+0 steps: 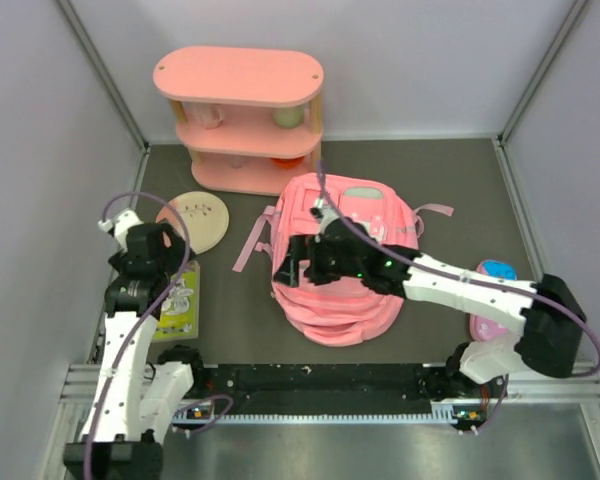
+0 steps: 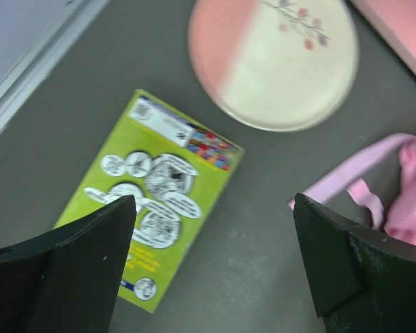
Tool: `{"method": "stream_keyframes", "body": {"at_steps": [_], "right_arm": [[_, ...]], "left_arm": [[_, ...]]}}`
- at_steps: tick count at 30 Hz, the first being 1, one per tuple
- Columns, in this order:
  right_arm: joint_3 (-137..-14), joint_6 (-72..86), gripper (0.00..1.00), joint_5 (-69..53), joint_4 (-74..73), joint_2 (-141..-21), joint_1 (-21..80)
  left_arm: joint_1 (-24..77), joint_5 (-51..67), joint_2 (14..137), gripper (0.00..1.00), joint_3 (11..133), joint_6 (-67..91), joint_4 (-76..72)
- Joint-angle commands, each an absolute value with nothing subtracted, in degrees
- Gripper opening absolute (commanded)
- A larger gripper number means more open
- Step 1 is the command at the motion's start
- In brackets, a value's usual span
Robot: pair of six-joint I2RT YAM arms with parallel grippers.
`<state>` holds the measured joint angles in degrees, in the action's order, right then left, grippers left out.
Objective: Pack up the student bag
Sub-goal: Pick up the book from the center of the board.
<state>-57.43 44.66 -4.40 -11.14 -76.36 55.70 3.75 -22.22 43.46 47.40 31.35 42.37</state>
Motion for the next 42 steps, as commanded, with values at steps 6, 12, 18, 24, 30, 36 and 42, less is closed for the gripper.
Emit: {"method": "stream_keyframes", "body": {"at_steps": [6, 12, 18, 24, 30, 36, 42], "right_arm": [[-69.68, 46.93, 0.99, -5.53, -4.83, -91.13, 65.03], [-72.42, 47.02, 0.99, -7.73, -4.57, -96.41, 65.39], [-72.33, 47.55, 0.99, -9.23, -3.6, -98.26, 65.39], [-72.07, 47.81, 0.99, -8.7, -3.43, -98.96, 65.3], [-73.47, 47.9, 0.99, -8.44, -3.34, -101.25, 64.69], [-76.64, 48.51, 0.99, -10.46, -2.64, -106.34, 63.54], [-79.45, 48.78, 0.99, -12.57, -2.64, -111.43, 63.54]], "left_arm": [[-24.94, -7.58, 51.05, 0.99, 43.25, 30.49, 35.52], [-26.54, -10.55, 59.13, 0.99, 43.59, 33.14, 34.64], [-27.07, -15.81, 66.08, 0.99, 43.07, 33.22, 30.94], [-27.16, -12.4, 70.74, 0.99, 42.01, 31.47, 25.67], [-27.07, -6.61, 77.51, 0.98, 40.0, 32.61, 25.67], [-26.9, 6.3, 77.26, 0.89, 35.52, 34.18, 24.7], [-26.81, 15.55, 70.85, 0.83, 30.68, 32.18, 23.81]]}}
